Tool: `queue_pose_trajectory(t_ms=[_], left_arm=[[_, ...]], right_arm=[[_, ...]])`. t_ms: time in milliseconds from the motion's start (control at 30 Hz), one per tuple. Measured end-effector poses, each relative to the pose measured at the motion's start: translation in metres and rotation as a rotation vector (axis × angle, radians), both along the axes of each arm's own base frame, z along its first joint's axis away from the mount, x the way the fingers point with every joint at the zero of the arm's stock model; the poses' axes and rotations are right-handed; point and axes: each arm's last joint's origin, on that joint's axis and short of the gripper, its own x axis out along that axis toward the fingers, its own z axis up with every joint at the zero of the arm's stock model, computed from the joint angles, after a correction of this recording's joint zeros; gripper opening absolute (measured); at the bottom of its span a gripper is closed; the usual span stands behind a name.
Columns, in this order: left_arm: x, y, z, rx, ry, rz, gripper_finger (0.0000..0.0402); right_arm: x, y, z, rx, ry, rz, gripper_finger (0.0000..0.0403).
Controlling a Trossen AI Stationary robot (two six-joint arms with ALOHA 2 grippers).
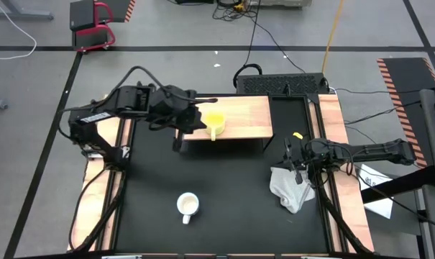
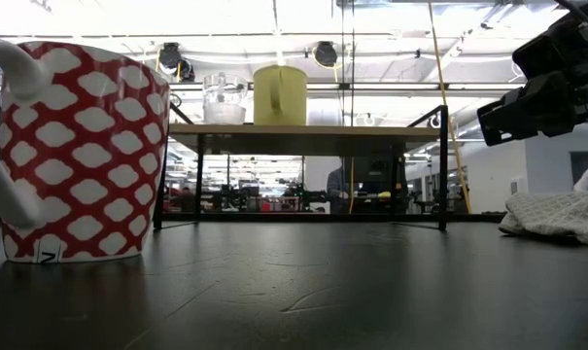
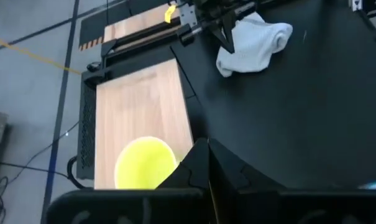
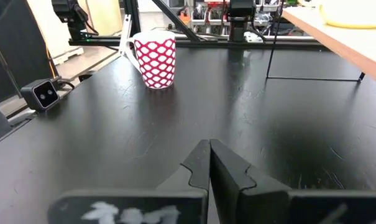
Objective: Stack small to large cups/mugs on shelf
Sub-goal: Put the red patterned mug on the shelf
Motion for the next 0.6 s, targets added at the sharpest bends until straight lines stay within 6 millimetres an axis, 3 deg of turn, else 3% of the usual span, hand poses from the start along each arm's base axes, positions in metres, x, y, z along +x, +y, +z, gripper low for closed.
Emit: queue_pose_trajectory(t_ms=[100,300,600], left_arm=[[-0.01,-0.002,0.0,0.002,-0.021,0.007,0.0001],[-0.035,-0.007,-0.023,-0.003,-0.026,0.036,0.0],[-0.074,-0.021,-0.056,-0.03,-0.342,0.067,0.0]], right_arm=[[0.0,0.0,0.0,0.0,0.005,0.0,0.0],[0.001,0.0,-0.001,0.0,0.015,0.0,0.0],[0.001,0.0,-0.001,0.0,0.014,0.001,0.0]])
